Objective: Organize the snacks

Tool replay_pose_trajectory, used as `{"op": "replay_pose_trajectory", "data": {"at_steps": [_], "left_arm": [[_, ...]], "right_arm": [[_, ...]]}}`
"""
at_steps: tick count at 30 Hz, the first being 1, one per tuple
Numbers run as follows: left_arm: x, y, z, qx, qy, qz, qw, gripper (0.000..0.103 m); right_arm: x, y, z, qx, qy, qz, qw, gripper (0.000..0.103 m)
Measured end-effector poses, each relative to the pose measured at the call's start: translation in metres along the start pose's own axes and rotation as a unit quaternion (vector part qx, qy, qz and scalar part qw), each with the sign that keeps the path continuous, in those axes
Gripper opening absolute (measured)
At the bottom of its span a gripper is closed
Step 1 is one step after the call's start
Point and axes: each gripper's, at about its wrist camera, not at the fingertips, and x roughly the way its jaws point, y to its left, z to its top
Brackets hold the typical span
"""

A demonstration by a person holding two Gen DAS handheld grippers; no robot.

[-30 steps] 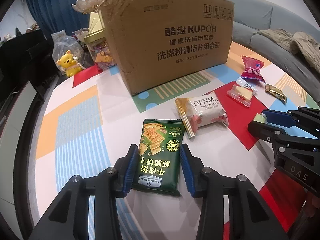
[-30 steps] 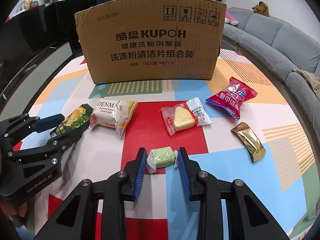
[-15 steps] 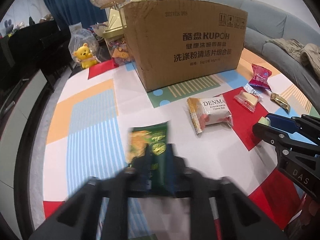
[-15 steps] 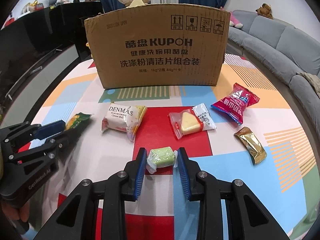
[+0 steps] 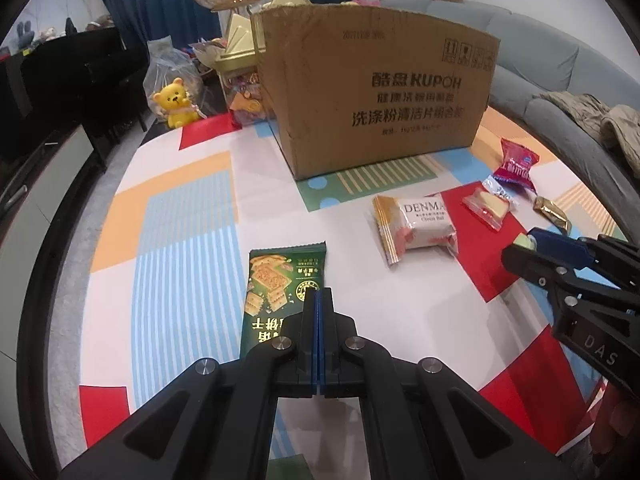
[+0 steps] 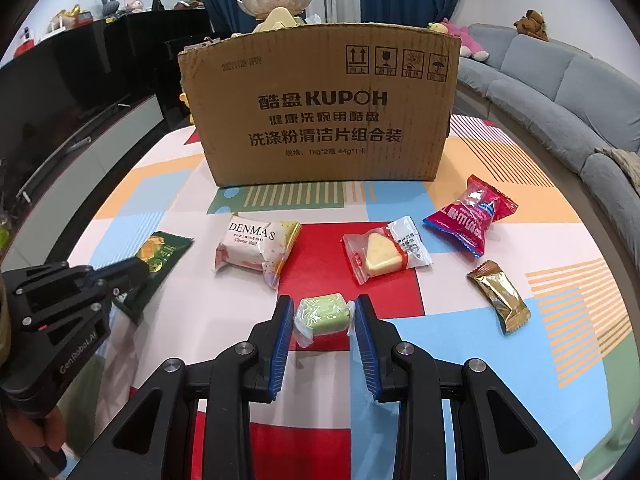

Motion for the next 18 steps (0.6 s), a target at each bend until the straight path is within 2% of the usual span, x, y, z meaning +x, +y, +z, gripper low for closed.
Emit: {"op": "replay_pose_trajectory", "data": {"at_steps": [1, 2, 3, 4, 5, 6, 9, 15, 18], "left_arm": [[-0.001, 0.001, 0.000, -0.002, -0.006, -0.002, 1.0000, 0.003], [-0.002, 0.001, 0.000, 0.001, -0.008, 0.000, 1.0000, 0.011], [-0.003, 0.001, 0.000, 0.006, -0.012, 0.007, 0.9999, 0.028], [-0.005, 0.001, 0.001, 0.012, -0.018, 0.016, 0.9996, 0.038], [-0.008, 0.000, 0.002, 0.019, -0.028, 0.024, 0.9991, 0.054], [-0.010, 0.000, 0.003, 0.023, -0.036, 0.028, 0.9987, 0.059], [-0.010, 0.001, 0.006, 0.035, -0.038, 0.038, 0.9980, 0.069], [-0.001, 0.008, 0.009, 0.040, -0.030, 0.036, 0.9981, 0.082], [0.005, 0.012, 0.008, 0.039, -0.024, 0.032, 0.9984, 0.083]], "right_arm": [[0.000, 0.000, 0.000, 0.000, 0.000, 0.000, 1.000, 0.033], [0.000, 0.000, 0.000, -0.001, 0.000, 0.000, 1.000, 0.033], [0.000, 0.000, 0.000, -0.001, 0.000, 0.001, 1.000, 0.033], [0.001, 0.000, 0.000, -0.001, 0.000, 0.000, 1.000, 0.033], [0.001, 0.000, 0.000, -0.001, 0.000, 0.001, 1.000, 0.033], [0.001, -0.001, 0.000, 0.000, 0.001, 0.001, 1.000, 0.033], [0.001, 0.000, 0.001, 0.000, 0.000, 0.002, 1.000, 0.033], [0.003, 0.004, 0.003, -0.001, -0.001, -0.002, 1.000, 0.033], [0.006, 0.006, 0.005, 0.000, -0.002, -0.006, 1.000, 0.033]]}}
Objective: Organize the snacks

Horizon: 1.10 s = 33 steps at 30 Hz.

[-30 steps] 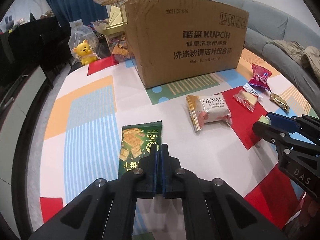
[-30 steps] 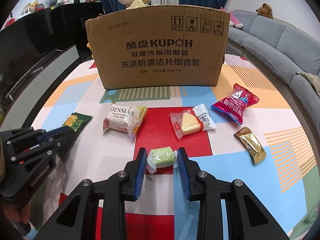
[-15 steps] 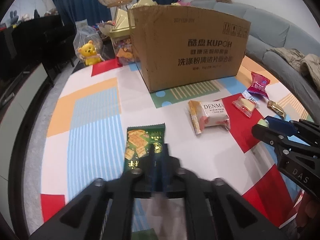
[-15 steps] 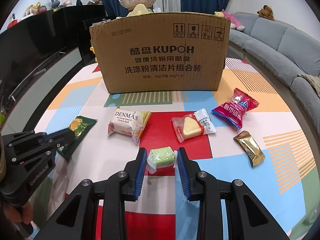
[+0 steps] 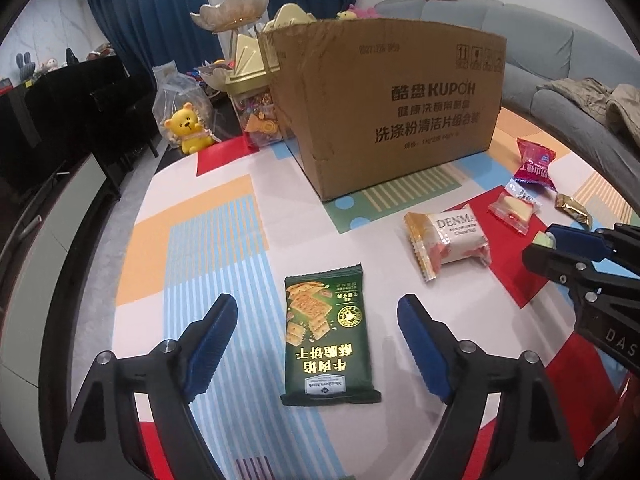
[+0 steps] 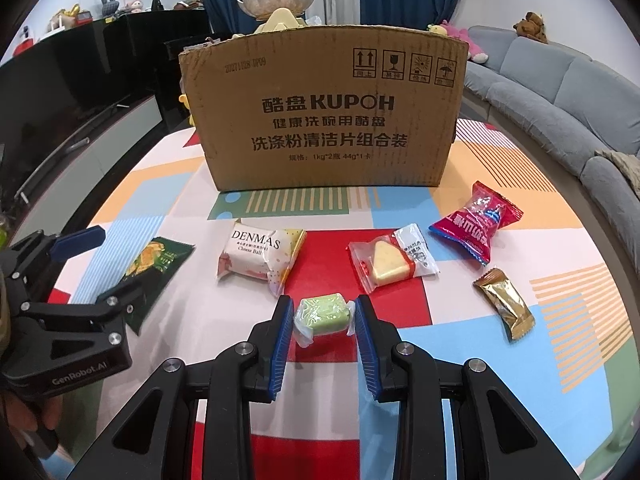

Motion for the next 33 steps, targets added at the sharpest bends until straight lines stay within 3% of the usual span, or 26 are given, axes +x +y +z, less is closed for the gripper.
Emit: {"op": "replay_pose_trajectory", "data": {"at_steps": [11, 13, 16, 18, 20, 33], "left_arm": [[0.023, 0.005, -0.005, -0.003, 0.026, -0.033, 0.9991, 0.078], [0.023, 0.005, -0.005, -0.008, 0.026, -0.040, 0.9988, 0.074], [0.022, 0.004, -0.005, -0.011, 0.026, -0.050, 0.9983, 0.063], [0.021, 0.001, -0.005, -0.010, 0.024, -0.057, 0.9980, 0.050], [0.020, -0.002, -0.005, -0.006, 0.022, -0.058, 0.9980, 0.045], [0.009, -0.005, -0.004, -0.015, 0.014, -0.037, 0.9991, 0.043]], "right_arm": [[0.010, 0.008, 0.001, 0.000, 0.006, 0.000, 1.000, 0.033], [0.010, 0.007, 0.001, 0.002, 0.007, 0.000, 1.000, 0.033], [0.010, 0.005, 0.002, 0.005, 0.007, 0.001, 1.000, 0.033], [0.009, 0.004, 0.002, 0.008, 0.007, 0.002, 1.000, 0.033], [0.008, 0.001, 0.002, 0.010, 0.006, 0.003, 1.000, 0.033], [0.000, -0.004, 0.005, 0.015, -0.001, 0.007, 1.000, 0.033]]}}
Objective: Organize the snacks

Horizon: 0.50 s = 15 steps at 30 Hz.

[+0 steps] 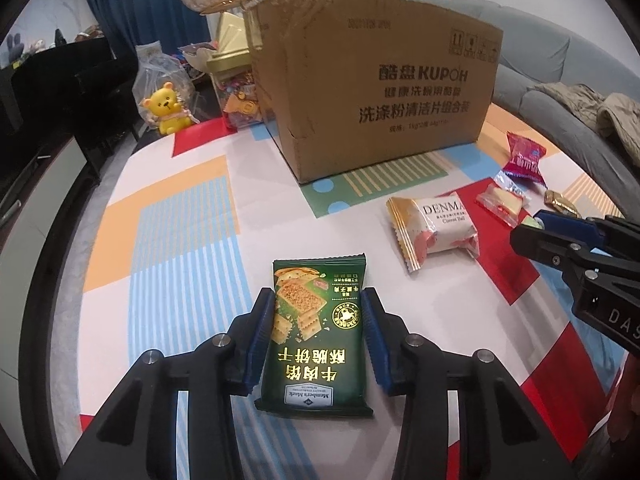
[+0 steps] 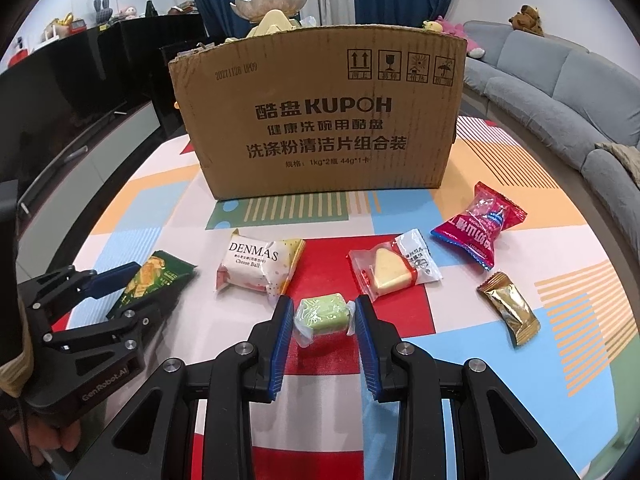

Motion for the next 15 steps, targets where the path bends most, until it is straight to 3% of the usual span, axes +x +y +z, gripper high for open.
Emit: {"op": "replay_pose_trajectory", "data": {"at_steps": [15], "left_arm": [[-0.028, -0.006, 0.008, -0.044, -0.021, 0.039, 0.9981, 0.043]], "right_arm": [[-0.021, -0.005, 0.012, -0.006, -0.021, 0.009, 1.000, 0.033]]}}
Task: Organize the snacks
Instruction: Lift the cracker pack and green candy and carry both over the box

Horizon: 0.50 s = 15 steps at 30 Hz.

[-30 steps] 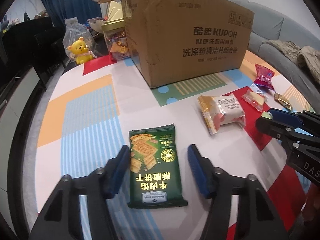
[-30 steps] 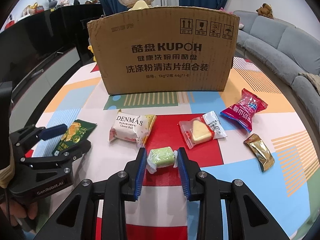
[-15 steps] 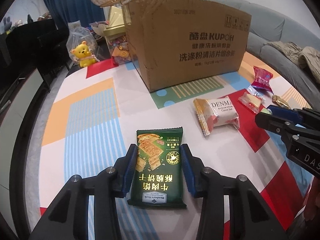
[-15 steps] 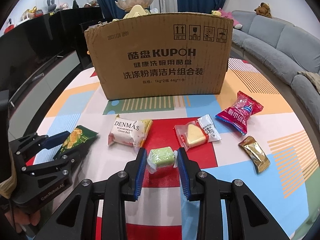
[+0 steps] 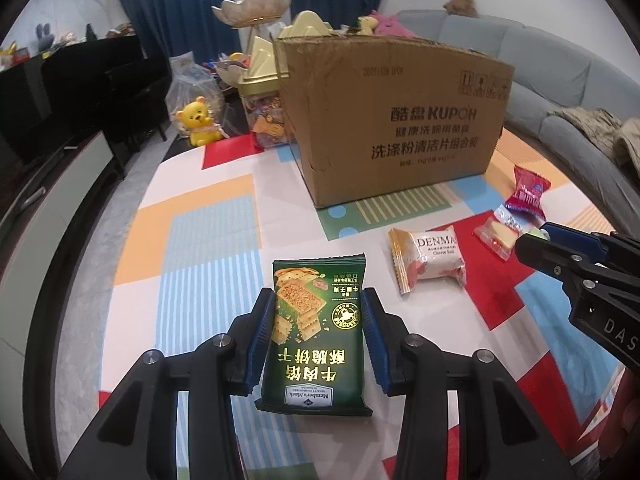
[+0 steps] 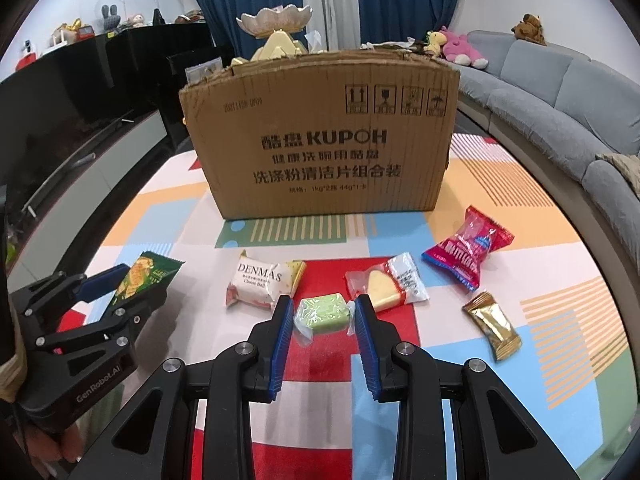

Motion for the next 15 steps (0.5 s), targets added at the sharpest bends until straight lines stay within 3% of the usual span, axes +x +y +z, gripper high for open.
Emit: {"op": "replay_pose_trajectory", "data": {"at_steps": [15], "left_arm": [[-0.022, -0.014, 0.016, -0.047, -0.022, 0.016, 0.9985, 0.043]], "right_arm": [[-0.025, -0.011, 0.022, -0.016, -0.031, 0.001, 0.999, 0.033]]}}
